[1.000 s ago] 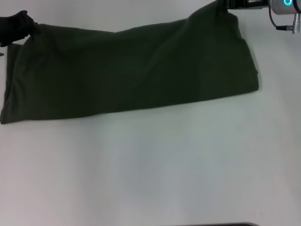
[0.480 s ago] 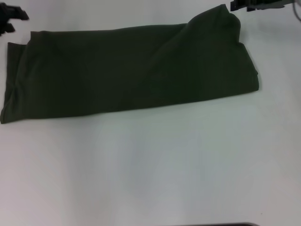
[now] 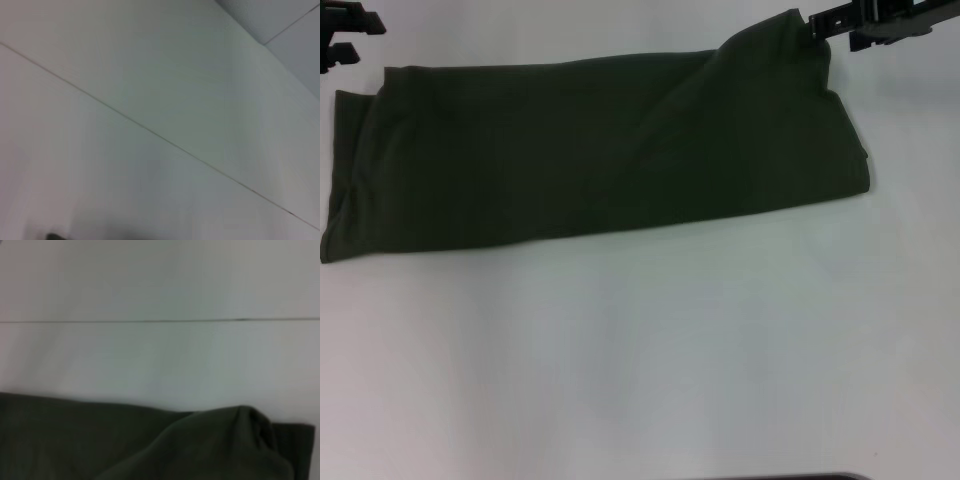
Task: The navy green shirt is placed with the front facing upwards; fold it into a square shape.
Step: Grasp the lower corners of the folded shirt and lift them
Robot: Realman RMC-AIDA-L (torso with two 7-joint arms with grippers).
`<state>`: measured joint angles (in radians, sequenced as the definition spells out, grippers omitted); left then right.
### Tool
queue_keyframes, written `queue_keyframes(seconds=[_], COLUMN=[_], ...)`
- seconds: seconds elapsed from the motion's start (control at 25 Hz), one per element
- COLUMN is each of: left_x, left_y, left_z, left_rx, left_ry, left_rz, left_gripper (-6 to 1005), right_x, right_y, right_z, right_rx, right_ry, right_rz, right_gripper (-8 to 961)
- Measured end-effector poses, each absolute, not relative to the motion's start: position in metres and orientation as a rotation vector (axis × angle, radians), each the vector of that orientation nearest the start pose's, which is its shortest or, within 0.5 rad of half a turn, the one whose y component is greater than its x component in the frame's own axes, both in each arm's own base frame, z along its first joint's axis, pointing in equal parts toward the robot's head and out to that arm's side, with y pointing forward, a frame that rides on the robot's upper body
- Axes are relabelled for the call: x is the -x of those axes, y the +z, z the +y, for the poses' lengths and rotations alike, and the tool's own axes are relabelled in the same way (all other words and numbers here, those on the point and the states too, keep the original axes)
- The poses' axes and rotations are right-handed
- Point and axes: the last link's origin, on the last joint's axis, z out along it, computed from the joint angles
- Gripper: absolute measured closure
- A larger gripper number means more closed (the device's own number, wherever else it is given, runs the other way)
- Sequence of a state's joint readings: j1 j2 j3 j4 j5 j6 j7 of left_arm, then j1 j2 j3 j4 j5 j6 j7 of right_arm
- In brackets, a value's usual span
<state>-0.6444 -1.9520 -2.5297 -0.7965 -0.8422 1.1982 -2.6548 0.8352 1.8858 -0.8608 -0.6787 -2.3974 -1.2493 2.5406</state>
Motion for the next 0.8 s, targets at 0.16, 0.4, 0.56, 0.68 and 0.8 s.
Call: queue_keyframes(seconds=[0.16, 0.4, 0.56, 0.68, 0.8], left_x=[0.295, 0.294, 0.293, 0.293, 0.294], left_y=[0.088, 0.082, 0.078, 0.076, 0.075], left_z=[0.407, 0.402, 0.401, 0.4, 0.4], left_rx=[1.798, 1.803, 1.809, 1.807, 1.803], left_ry=[-0.652, -0.706, -0.706, -0.708, -0.708], left_rz=[-1.805, -1.81, -1.815, -1.819, -1.823], left_gripper=[451, 451, 454, 454, 454], right_x=[-0.235, -0.229, -0.234, -0.241, -0.247], right_y=[0.044, 0.006, -0.007, -0.007, -0.003], right_z=[0.437, 0.436, 0.442, 0.445, 0.447], right_rx=[2.224, 2.19, 2.144, 2.107, 2.08], right_ry=[0.201, 0.332, 0.294, 0.269, 0.264], right_rz=[1.582, 1.562, 1.48, 1.449, 1.443], right_gripper=[98, 13, 14, 14, 14])
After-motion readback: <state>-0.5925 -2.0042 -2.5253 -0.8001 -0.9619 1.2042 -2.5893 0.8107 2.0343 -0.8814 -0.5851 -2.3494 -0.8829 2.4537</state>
